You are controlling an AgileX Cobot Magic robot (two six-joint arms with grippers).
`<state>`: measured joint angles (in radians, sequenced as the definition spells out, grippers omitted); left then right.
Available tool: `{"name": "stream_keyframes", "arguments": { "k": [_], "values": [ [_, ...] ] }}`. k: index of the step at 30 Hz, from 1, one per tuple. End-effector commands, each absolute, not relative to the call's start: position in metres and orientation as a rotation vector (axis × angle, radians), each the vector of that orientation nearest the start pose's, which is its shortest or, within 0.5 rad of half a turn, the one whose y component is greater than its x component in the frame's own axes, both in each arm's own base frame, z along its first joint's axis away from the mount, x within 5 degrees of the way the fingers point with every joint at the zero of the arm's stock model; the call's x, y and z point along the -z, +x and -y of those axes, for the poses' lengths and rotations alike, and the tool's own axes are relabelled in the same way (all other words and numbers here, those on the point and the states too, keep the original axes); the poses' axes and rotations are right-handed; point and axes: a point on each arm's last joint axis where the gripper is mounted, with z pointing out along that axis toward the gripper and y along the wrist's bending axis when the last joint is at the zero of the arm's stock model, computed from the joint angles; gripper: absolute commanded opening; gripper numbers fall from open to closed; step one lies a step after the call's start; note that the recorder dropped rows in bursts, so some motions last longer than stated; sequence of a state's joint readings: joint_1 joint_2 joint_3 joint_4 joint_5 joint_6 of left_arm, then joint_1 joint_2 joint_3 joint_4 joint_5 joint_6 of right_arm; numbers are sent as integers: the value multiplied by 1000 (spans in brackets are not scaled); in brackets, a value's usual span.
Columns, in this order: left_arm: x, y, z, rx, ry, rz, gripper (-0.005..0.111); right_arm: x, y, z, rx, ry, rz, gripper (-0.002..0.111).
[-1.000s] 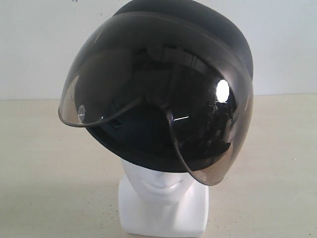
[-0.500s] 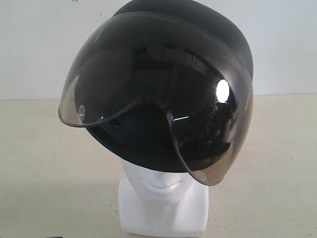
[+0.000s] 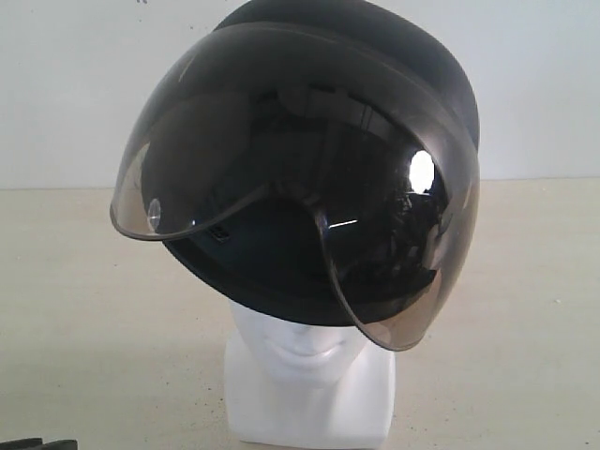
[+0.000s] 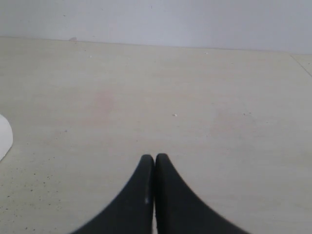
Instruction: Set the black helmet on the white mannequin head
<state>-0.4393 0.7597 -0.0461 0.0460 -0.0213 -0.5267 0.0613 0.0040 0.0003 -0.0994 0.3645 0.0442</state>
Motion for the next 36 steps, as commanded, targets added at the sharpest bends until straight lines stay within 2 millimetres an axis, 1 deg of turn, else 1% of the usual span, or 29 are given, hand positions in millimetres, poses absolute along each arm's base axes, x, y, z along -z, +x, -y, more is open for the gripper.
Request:
{"name": "stream_keyframes", "arguments": {
  "k": [1,5,9,12,15,19,21,23,27,31,34,36],
  "values": [
    [-173,105,49,509,-62,-2257,40,-181,53,0,30,-79,-1842,0],
    [-183,108,51,494,-86,-2324,38,-181,53,0,30,-79,-1842,0],
    [-206,114,54,521,-108,-2310,38,-181,53,0,30,-79,-1842,0],
    [-229,116,55,530,-72,-2254,38,-181,53,0,30,-79,-1842,0],
    [-254,114,54,531,-30,-2174,38,-181,53,0,30,-79,-1842,0],
    [-284,107,50,570,-24,-2054,38,-181,53,0,30,-79,-1842,0],
    [-293,102,48,586,-24,-2007,38,-181,53,0,30,-79,-1842,0],
    [-300,95,45,598,-23,-1972,38,-181,53,0,40,-91,-1835,0],
    [-301,82,38,588,-17,-1964,38,-183,54,2,113,-150,-1818,0],
    [-301,68,31,580,-15,-1964,38,-184,54,3,224,-255,-1792,0],
    [-302,56,25,591,-15,-1929,38,-188,55,3,297,-334,-1739,0],
    [-304,47,21,601,-16,-1897,38,-191,55,3,302,-343,-1707,0]
  ]
}}
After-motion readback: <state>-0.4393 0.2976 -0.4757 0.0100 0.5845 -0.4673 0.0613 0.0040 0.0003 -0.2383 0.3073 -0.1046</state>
